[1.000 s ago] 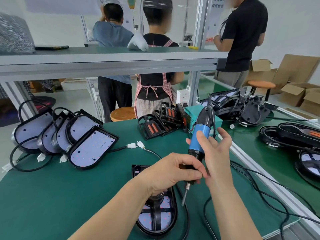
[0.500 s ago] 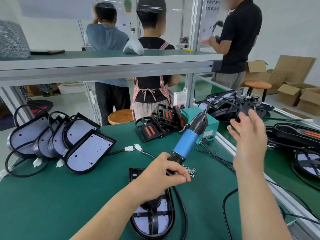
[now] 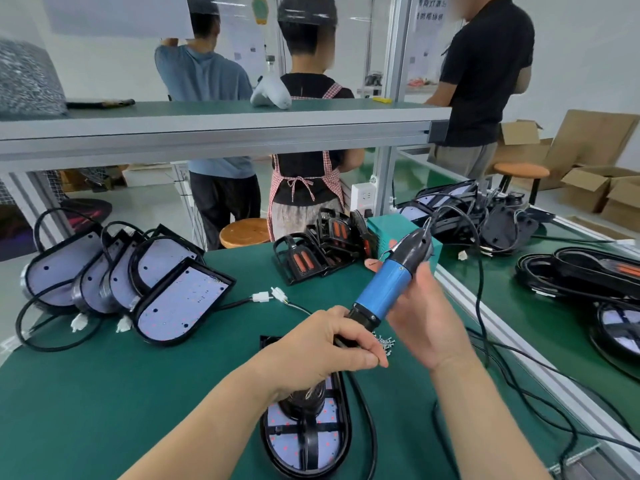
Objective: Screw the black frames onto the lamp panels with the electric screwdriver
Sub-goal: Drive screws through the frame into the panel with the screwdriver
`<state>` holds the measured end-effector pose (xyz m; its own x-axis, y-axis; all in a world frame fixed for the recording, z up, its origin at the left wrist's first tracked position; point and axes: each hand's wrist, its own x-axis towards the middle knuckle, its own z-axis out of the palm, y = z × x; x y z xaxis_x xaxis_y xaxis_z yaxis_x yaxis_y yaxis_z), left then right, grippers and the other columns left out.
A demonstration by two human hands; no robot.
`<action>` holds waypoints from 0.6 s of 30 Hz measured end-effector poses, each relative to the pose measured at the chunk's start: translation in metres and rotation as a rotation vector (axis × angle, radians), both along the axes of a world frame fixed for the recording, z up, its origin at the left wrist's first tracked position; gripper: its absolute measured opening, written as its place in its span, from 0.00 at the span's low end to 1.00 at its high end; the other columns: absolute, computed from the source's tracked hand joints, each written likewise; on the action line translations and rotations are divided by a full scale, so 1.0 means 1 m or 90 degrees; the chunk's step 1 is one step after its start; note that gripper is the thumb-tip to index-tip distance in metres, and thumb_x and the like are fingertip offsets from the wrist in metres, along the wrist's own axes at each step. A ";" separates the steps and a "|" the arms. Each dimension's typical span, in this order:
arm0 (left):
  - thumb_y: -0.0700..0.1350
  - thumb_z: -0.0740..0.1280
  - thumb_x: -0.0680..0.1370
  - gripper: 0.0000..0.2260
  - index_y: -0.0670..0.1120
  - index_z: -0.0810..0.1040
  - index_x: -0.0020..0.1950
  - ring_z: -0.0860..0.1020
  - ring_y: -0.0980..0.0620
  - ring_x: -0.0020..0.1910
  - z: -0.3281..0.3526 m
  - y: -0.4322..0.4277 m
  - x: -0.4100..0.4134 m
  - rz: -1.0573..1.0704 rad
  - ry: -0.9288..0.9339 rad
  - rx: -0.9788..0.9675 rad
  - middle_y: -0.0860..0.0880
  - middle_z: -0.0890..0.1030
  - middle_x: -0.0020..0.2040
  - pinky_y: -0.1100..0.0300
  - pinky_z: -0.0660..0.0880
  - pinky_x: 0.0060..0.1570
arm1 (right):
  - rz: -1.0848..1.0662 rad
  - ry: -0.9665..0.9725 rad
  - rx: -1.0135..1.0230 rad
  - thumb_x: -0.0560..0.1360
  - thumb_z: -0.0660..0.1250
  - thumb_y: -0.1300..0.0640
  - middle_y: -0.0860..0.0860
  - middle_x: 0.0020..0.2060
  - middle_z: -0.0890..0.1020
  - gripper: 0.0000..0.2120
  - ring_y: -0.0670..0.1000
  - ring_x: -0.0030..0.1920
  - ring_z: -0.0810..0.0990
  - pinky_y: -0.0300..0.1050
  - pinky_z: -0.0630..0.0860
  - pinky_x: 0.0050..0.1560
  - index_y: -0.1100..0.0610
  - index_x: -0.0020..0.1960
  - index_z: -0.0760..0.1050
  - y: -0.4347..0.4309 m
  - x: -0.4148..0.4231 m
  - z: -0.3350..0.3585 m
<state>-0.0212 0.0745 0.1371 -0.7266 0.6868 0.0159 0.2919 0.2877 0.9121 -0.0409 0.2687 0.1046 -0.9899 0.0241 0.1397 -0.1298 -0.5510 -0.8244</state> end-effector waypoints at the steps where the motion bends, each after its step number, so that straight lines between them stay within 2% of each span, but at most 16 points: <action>1: 0.47 0.74 0.74 0.06 0.59 0.87 0.44 0.72 0.58 0.48 0.000 0.002 0.000 -0.013 0.000 0.000 0.50 0.71 0.49 0.70 0.68 0.51 | -0.001 0.001 -0.058 0.68 0.75 0.35 0.53 0.52 0.83 0.27 0.49 0.45 0.80 0.44 0.79 0.46 0.46 0.63 0.80 -0.012 -0.001 0.002; 4: 0.47 0.74 0.74 0.06 0.59 0.86 0.45 0.71 0.52 0.50 -0.001 0.006 0.003 -0.047 -0.010 -0.001 0.48 0.71 0.49 0.67 0.70 0.56 | -0.011 0.023 -0.210 0.70 0.75 0.46 0.53 0.41 0.79 0.18 0.49 0.35 0.74 0.42 0.74 0.39 0.49 0.58 0.82 -0.032 -0.001 0.006; 6: 0.48 0.73 0.74 0.05 0.59 0.86 0.45 0.72 0.47 0.53 -0.002 0.006 0.004 -0.055 -0.022 0.009 0.47 0.72 0.49 0.61 0.71 0.60 | 0.007 0.021 -0.240 0.69 0.75 0.47 0.52 0.40 0.78 0.14 0.49 0.34 0.74 0.41 0.74 0.37 0.52 0.52 0.83 -0.034 -0.001 0.008; 8: 0.49 0.73 0.73 0.04 0.57 0.87 0.45 0.73 0.50 0.50 -0.004 0.004 0.003 -0.042 -0.030 0.019 0.49 0.73 0.48 0.58 0.71 0.62 | 0.019 -0.020 -0.230 0.67 0.77 0.47 0.53 0.39 0.78 0.15 0.50 0.34 0.76 0.42 0.76 0.37 0.53 0.50 0.84 -0.034 0.000 0.007; 10: 0.48 0.73 0.73 0.04 0.56 0.87 0.45 0.73 0.56 0.49 -0.006 0.002 0.003 -0.025 -0.033 0.020 0.54 0.75 0.46 0.60 0.71 0.60 | 0.017 -0.063 -0.211 0.66 0.78 0.47 0.54 0.37 0.78 0.17 0.50 0.34 0.76 0.43 0.78 0.37 0.55 0.50 0.83 -0.037 0.000 0.006; 12: 0.46 0.74 0.74 0.04 0.55 0.87 0.45 0.74 0.59 0.49 -0.008 0.000 0.002 -0.023 -0.037 0.030 0.55 0.76 0.45 0.65 0.71 0.57 | -0.002 -0.086 -0.232 0.66 0.78 0.50 0.53 0.34 0.77 0.15 0.49 0.31 0.75 0.42 0.77 0.35 0.57 0.48 0.82 -0.043 0.001 0.006; 15: 0.43 0.74 0.75 0.06 0.54 0.87 0.45 0.75 0.59 0.50 -0.011 0.000 0.003 -0.007 -0.036 0.030 0.50 0.76 0.49 0.68 0.71 0.56 | -0.039 -0.071 -0.272 0.65 0.78 0.54 0.50 0.32 0.75 0.13 0.47 0.28 0.73 0.40 0.75 0.32 0.58 0.44 0.79 -0.050 0.002 0.005; 18: 0.41 0.74 0.73 0.06 0.53 0.87 0.43 0.78 0.57 0.48 -0.007 -0.002 0.003 0.060 -0.051 0.077 0.47 0.80 0.50 0.68 0.72 0.52 | -0.144 -0.054 -0.250 0.71 0.74 0.61 0.51 0.30 0.73 0.08 0.47 0.27 0.71 0.40 0.73 0.29 0.57 0.40 0.74 -0.050 -0.002 0.009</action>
